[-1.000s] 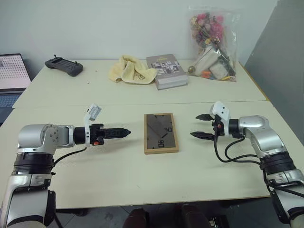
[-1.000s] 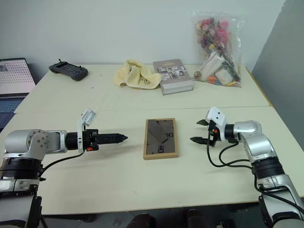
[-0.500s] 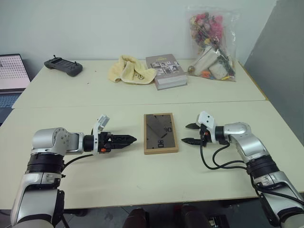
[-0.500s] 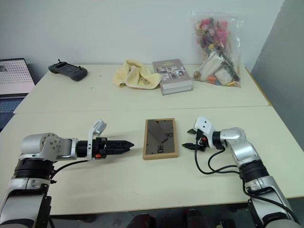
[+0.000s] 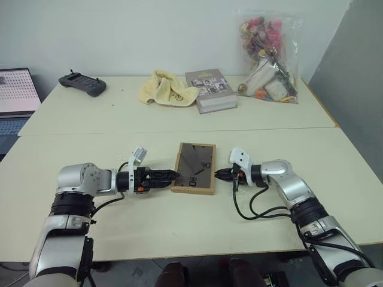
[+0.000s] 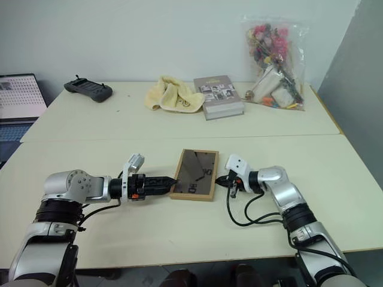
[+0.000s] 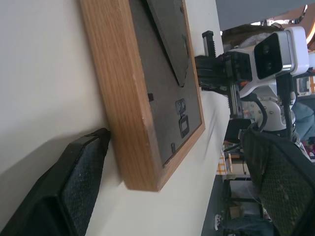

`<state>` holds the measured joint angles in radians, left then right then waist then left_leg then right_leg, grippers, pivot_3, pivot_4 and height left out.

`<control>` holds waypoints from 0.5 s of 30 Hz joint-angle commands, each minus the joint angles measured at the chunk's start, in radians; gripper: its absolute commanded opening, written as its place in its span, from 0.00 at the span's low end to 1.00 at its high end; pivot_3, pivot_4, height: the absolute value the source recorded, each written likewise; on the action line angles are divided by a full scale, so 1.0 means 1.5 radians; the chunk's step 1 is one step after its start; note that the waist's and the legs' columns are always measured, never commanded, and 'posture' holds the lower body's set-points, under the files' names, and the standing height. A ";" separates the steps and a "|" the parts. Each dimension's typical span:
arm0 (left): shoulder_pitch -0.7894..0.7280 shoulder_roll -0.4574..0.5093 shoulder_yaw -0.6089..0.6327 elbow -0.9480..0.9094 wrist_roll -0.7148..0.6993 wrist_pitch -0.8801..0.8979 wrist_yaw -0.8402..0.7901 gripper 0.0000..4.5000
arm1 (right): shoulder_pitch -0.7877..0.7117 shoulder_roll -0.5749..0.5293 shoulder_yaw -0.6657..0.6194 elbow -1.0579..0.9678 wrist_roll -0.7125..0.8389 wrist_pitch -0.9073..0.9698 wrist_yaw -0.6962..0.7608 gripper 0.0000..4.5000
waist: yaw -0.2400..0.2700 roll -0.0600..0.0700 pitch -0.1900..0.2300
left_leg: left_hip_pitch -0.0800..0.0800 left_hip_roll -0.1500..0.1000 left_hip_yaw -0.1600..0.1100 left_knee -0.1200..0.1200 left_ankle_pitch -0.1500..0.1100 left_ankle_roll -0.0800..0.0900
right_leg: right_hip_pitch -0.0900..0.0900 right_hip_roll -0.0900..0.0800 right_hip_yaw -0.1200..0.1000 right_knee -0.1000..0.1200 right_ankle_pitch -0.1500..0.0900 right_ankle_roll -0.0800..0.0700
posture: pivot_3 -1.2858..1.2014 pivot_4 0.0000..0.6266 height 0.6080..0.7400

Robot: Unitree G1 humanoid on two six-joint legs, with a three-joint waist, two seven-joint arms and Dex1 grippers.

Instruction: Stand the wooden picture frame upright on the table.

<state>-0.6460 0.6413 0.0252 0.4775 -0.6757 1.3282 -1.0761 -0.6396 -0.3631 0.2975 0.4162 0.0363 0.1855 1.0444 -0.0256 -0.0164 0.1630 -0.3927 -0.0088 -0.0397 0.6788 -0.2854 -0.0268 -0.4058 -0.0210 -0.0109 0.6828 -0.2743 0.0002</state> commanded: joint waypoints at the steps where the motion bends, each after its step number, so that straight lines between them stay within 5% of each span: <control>1: 0.003 -0.020 -0.045 0.036 0.034 -0.028 -0.010 1.00 | -0.012 0.014 0.017 -0.009 -0.011 -0.031 0.007 0.01 | 0.000 0.000 0.000 | 0.000 0.000 0.000 0.000 0.000 0.000 | 0.000 0.000 0.000 0.000 0.000 0.000 | 0.52 0.24 1.00; 13: -0.021 -0.067 -0.078 0.082 0.072 -0.092 -0.049 1.00 | -0.030 0.057 0.031 0.002 -0.033 -0.052 -0.008 0.01 | 0.015 0.003 -0.003 | 0.001 -0.001 0.000 0.000 0.000 0.000 | 0.001 -0.001 0.000 0.000 0.000 0.000 | 0.52 0.24 1.00; 15: -0.025 -0.070 -0.071 0.092 0.074 -0.099 -0.051 0.92 | -0.029 0.057 0.030 0.002 -0.035 -0.054 -0.008 0.00 | 0.016 0.003 -0.003 | 0.001 -0.001 0.000 0.000 0.000 0.000 | 0.001 -0.001 0.000 0.000 0.000 0.000 | 0.52 0.24 1.00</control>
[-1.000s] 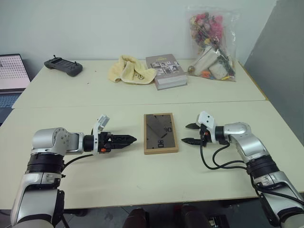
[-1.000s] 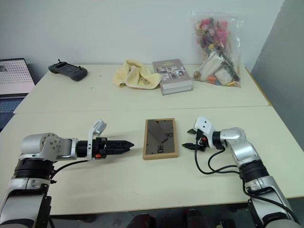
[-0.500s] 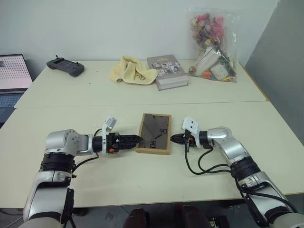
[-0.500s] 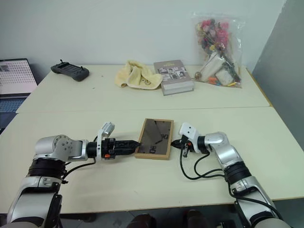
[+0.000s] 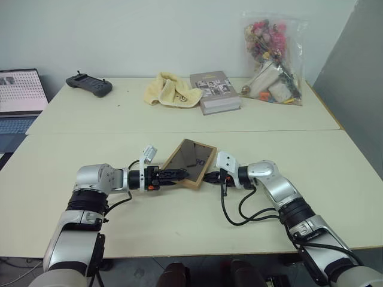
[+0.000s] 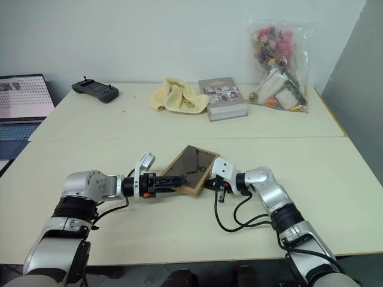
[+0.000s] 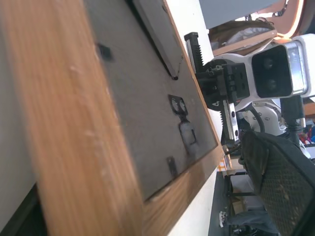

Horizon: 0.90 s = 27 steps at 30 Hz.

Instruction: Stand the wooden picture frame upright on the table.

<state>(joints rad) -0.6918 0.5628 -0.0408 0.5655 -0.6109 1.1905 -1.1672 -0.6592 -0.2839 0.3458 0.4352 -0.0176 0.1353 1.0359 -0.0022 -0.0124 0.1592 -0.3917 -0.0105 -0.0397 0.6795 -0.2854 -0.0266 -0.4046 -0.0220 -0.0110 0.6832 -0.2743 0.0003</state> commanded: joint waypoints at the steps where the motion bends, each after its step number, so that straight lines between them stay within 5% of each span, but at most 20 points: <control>1: 0.004 -0.017 -0.023 0.035 0.030 -0.010 0.007 0.90 | -0.015 0.003 -0.004 -0.010 0.001 -0.023 -0.002 0.00 | 0.000 0.000 0.000 | 0.000 0.000 0.000 0.000 0.000 0.000 | 0.000 0.000 0.000 0.000 0.000 0.000 | 0.52 0.24 1.00; 12: -0.014 -0.015 0.089 0.016 -0.013 0.018 0.056 0.35 | 0.014 -0.081 -0.056 -0.048 0.015 -0.017 -0.009 0.00 | -0.008 0.000 0.000 | -0.001 0.001 0.000 0.000 0.000 0.000 | -0.001 0.001 0.000 0.000 0.000 0.000 | 0.52 0.24 1.00; 18: -0.008 -0.052 0.196 -0.138 -0.091 0.068 0.143 0.29 | -0.058 -0.142 -0.161 -0.055 0.085 0.087 -0.013 0.00 | -0.014 -0.001 0.001 | -0.003 0.001 -0.001 0.000 0.000 0.000 | -0.003 0.001 0.000 0.000 0.000 0.000 | 0.52 0.24 1.00; 27: 0.011 -0.137 0.317 -0.344 -0.201 0.102 0.290 0.30 | -0.211 -0.106 -0.242 -0.163 0.260 0.382 -0.026 0.44 | -0.021 -0.001 0.001 | -0.004 0.002 -0.001 0.000 0.000 0.000 | -0.004 0.001 0.001 -0.001 0.000 0.000 | 0.52 0.24 1.00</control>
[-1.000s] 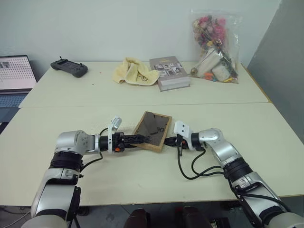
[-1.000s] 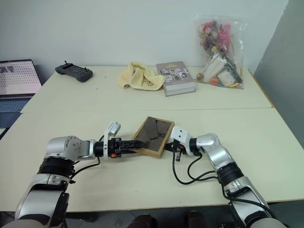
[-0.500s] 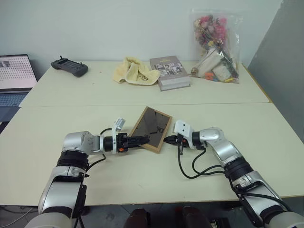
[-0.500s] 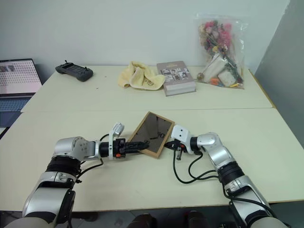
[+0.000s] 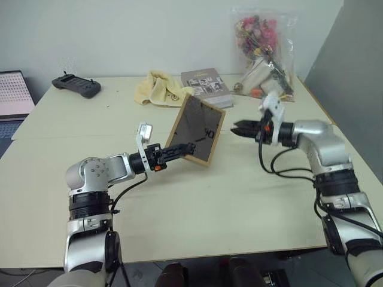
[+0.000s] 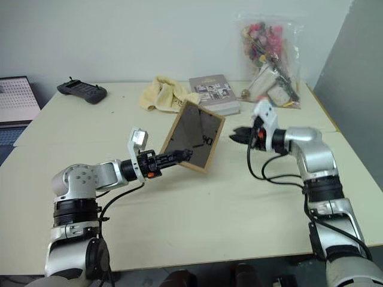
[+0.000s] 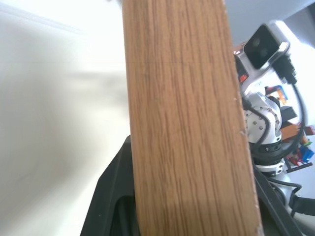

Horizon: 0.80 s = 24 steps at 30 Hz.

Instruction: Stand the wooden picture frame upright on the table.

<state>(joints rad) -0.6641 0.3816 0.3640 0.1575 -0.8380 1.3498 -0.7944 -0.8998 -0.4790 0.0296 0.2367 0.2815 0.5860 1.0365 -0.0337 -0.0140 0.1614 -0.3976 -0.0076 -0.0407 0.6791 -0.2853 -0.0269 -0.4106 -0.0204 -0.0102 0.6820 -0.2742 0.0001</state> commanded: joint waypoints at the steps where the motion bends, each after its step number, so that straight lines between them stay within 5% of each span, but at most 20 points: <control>1: -0.007 -0.025 0.053 -0.083 -0.057 -0.006 0.057 0.30 | -0.063 0.032 -0.035 -0.030 0.071 0.098 -0.033 0.50 | 0.001 0.000 0.000 | 0.000 0.000 0.000 0.000 0.000 0.000 | 0.000 0.000 0.000 0.000 0.000 0.000 | 0.52 0.24 1.00; 12: 0.017 -0.031 0.051 -0.150 -0.104 -0.017 0.121 0.30 | -0.145 0.142 0.013 0.062 0.047 0.038 -0.094 0.99 | 0.003 0.000 0.000 | 0.000 -0.001 0.000 0.000 0.000 0.000 | 0.000 -0.001 0.000 0.000 0.000 0.000 | 0.52 0.24 1.00; 18: 0.021 -0.024 0.048 -0.147 -0.105 -0.024 0.126 0.30 | -0.158 0.186 0.004 0.028 0.096 0.066 -0.070 0.99 | 0.004 0.000 0.000 | -0.001 -0.001 0.001 0.000 0.000 0.000 | -0.001 -0.001 0.000 0.000 0.000 0.000 | 0.52 0.24 1.00; 24: 0.031 -0.021 0.052 -0.148 -0.123 -0.021 0.136 0.30 | -0.122 0.140 -0.019 -0.048 0.170 0.141 -0.023 0.99 | 0.006 0.000 0.000 | -0.001 -0.001 0.000 0.000 0.000 0.000 | 0.000 -0.001 -0.001 0.000 0.000 0.000 | 0.52 0.24 1.00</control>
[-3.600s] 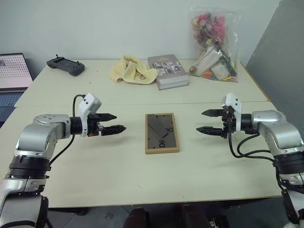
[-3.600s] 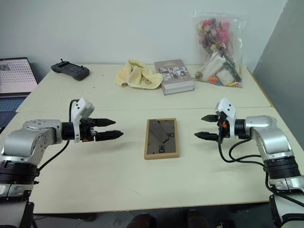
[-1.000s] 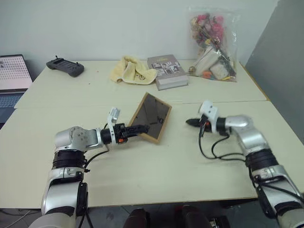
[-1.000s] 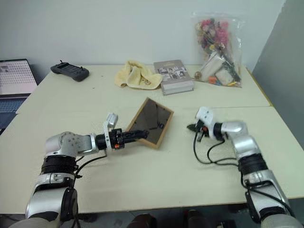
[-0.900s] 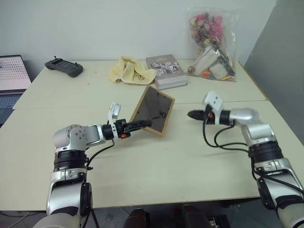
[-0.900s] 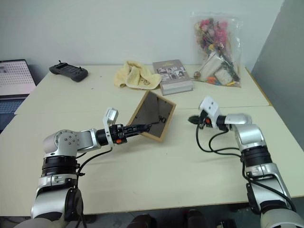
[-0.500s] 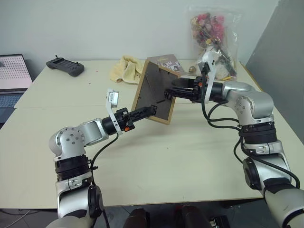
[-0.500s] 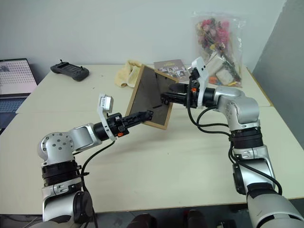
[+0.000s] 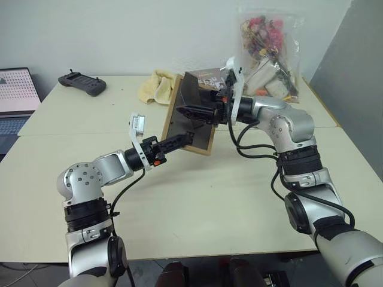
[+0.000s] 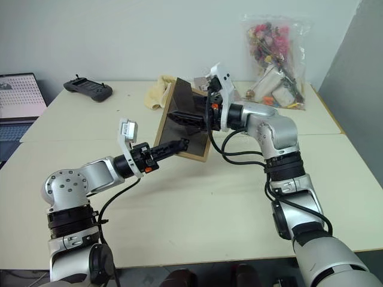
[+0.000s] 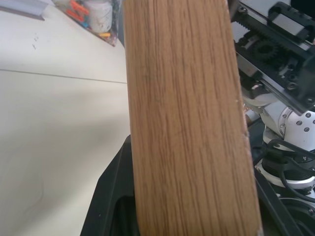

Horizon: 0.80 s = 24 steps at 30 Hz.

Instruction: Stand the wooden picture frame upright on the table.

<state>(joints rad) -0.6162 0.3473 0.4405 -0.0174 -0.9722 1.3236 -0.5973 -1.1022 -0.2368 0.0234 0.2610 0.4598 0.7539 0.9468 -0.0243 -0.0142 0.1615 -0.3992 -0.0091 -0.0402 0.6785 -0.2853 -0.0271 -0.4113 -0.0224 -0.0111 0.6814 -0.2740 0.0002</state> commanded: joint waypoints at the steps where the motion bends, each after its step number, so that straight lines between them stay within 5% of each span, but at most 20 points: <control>1: -0.001 -0.001 0.004 -0.031 -0.041 -0.001 0.010 0.30 | 0.022 -0.035 -0.018 -0.078 0.062 0.043 0.045 0.99 | 0.000 0.000 0.000 | 0.000 0.000 0.000 0.000 0.000 0.000 | 0.000 0.000 0.000 0.000 0.000 0.000 | 0.52 0.24 1.00; 7: 0.004 0.006 0.045 -0.013 -0.105 0.067 0.074 0.30 | 0.079 -0.130 -0.021 -0.132 0.079 0.074 0.068 0.99 | -0.002 0.000 0.000 | 0.000 0.000 0.000 0.000 -0.001 0.001 | 0.000 0.000 0.000 0.000 0.000 0.000 | 0.52 0.24 1.00; 12: 0.003 0.011 0.082 0.004 -0.183 0.149 0.133 0.30 | 0.140 -0.221 0.001 -0.124 -0.015 -0.061 0.067 0.99 | -0.002 0.000 0.000 | 0.000 0.000 0.000 0.000 -0.002 0.003 | 0.000 0.000 0.000 0.000 0.000 0.000 | 0.52 0.24 1.00; 16: -0.014 0.003 0.108 0.069 -0.274 0.191 0.229 0.30 | 0.204 -0.246 0.015 -0.103 -0.135 -0.301 0.026 0.99 | -0.002 -0.001 0.000 | 0.000 0.000 0.000 0.000 -0.002 0.003 | 0.000 0.000 0.000 0.000 0.000 0.000 | 0.52 0.24 1.00; 18: -0.026 0.006 0.105 0.127 -0.369 0.180 0.305 0.30 | 0.230 -0.249 0.040 -0.058 -0.242 -0.518 -0.036 0.99 | -0.001 -0.001 0.000 | 0.000 0.000 0.000 0.000 0.000 0.001 | 0.000 0.000 0.000 0.000 0.000 0.000 | 0.52 0.24 1.00; 22: 0.008 0.050 -0.003 0.151 -0.626 0.080 0.458 0.30 | 0.236 -0.272 0.122 0.057 -0.508 -0.932 -0.250 0.99 | -0.002 -0.001 0.001 | 0.000 0.001 0.001 0.001 0.000 0.000 | 0.000 0.000 0.001 0.001 0.000 0.000 | 0.52 0.24 1.00; 24: 0.015 0.055 -0.027 0.144 -0.664 0.055 0.485 0.30 | 0.216 -0.267 0.147 0.108 -0.610 -1.035 -0.366 0.99 | -0.003 -0.001 0.001 | 0.001 0.001 0.002 0.001 0.000 -0.001 | 0.000 0.000 0.001 0.000 0.000 0.000 | 0.52 0.24 1.00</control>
<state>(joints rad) -0.5913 0.4196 0.4259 0.2217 -1.8521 1.4554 0.0909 -0.7407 -0.6360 0.2211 0.3894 -0.3203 -0.6186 0.5483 -0.0290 -0.0163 0.1626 -0.3975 -0.0078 -0.0376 0.6794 -0.2843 -0.0288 -0.4111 -0.0220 -0.0088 0.6823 -0.2742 0.0006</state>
